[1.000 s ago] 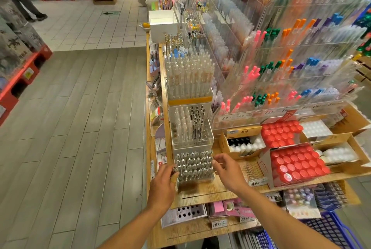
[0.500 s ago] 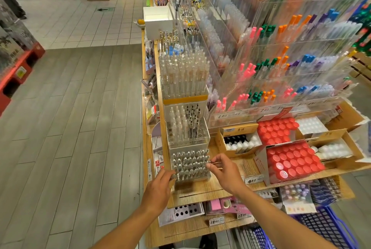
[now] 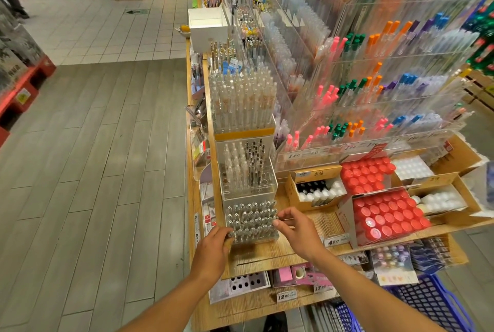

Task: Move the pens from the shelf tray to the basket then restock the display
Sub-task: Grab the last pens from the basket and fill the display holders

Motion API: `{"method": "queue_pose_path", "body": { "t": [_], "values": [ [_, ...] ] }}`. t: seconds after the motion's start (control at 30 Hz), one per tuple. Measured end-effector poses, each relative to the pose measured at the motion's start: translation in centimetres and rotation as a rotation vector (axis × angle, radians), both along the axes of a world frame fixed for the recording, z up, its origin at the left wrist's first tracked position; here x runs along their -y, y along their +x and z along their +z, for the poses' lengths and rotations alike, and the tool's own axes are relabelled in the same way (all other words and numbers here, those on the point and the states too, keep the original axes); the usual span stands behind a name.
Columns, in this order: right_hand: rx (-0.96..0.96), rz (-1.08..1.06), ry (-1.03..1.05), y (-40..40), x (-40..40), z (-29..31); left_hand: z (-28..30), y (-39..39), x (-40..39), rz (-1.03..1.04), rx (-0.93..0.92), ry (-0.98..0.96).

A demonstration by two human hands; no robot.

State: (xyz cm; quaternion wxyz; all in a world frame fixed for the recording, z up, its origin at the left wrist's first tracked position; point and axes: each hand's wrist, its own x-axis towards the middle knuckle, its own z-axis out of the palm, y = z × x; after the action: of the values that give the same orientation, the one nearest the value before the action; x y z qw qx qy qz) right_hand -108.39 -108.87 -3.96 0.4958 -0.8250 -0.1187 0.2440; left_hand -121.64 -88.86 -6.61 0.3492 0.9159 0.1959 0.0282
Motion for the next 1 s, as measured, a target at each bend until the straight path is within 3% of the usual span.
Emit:
{"method": "queue_pose_path", "body": {
  "t": [0.4,0.5,0.57,0.63,0.73,1.0],
  "values": [
    [-0.077,-0.011,0.052,0.9,-0.2,0.5,-0.2,0.2,-1.5,-0.035,-0.137,-0.025],
    [-0.06,-0.048,0.075,1.8,-0.5,1.0,0.3,-0.4,-2.1,0.062,-0.051,-0.174],
    [-0.05,-0.052,0.099,2.6,-1.1,1.6,1.4,0.5,-2.0,0.237,0.033,-0.311],
    [-0.071,-0.061,0.118,3.4,-2.0,2.2,3.0,2.5,-1.9,0.39,0.026,-0.5],
    [-0.124,-0.072,0.135,4.4,-3.6,2.9,4.9,5.4,-1.5,0.464,0.032,-0.773],
    [-0.097,-0.053,0.109,5.3,-4.4,2.4,5.2,7.2,-0.6,0.597,0.093,-0.874]
  ]
}}
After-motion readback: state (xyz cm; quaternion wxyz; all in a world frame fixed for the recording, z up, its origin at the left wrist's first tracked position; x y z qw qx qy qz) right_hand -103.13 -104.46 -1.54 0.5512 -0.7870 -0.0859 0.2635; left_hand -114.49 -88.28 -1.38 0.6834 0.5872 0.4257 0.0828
